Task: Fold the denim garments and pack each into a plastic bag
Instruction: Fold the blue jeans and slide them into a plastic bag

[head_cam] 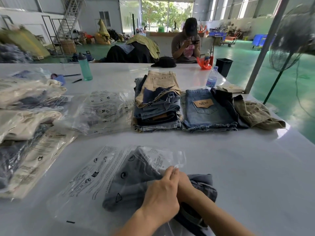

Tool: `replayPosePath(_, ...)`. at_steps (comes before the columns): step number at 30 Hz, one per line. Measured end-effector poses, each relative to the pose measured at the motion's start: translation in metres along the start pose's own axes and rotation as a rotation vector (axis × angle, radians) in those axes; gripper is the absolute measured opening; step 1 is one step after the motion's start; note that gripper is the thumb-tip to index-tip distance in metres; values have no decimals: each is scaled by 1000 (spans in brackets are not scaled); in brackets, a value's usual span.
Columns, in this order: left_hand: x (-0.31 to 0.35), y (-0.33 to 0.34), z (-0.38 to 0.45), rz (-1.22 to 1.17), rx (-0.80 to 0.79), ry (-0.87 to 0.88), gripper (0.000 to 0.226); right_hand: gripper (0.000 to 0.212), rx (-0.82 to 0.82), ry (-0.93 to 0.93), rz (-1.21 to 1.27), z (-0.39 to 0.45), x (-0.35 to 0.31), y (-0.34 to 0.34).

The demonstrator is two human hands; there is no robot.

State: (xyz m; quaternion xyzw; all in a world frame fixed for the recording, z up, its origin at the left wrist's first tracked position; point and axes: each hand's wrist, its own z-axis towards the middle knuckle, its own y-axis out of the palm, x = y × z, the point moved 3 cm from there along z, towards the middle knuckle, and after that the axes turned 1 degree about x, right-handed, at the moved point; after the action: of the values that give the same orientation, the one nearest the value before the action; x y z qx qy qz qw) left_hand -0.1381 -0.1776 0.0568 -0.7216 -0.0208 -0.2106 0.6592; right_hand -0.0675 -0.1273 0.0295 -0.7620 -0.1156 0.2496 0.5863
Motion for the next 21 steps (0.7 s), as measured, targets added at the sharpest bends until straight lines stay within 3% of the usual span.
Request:
replayPosePath(4,-13,-1,-2,13,46,-34,78,18,54,-154,147,0,-4,-8)
replayPosePath(6,-17,0,-4,29,19,-28,78,18,104,-182,378,-17,15,-16)
replayPosePath(8,-20,7,-5,64,-66,-24,76,20,299,29,588,-42,58,-12)
replayPosePath(9,-20,12,-5,85,-113,-25,74,26,429,226,625,-56,83,-2)
replayPosePath(11,-19,21,-4,134,-178,-28,68,60,500,644,719,-80,113,28)
replayPosePath(12,-17,25,-4,153,-202,-27,67,71,484,739,858,-85,114,45)
replayPosePath(15,-9,33,-1,200,-252,-1,68,85,507,790,1212,-82,99,76)
replayPosePath(16,-7,34,0,215,-260,7,69,80,517,804,1259,-82,96,79)
replayPosePath(19,-2,35,4,232,-266,17,72,27,433,727,1394,-76,94,73)
replayPosePath(21,0,35,4,219,-254,35,75,17,447,661,1445,-69,91,64)
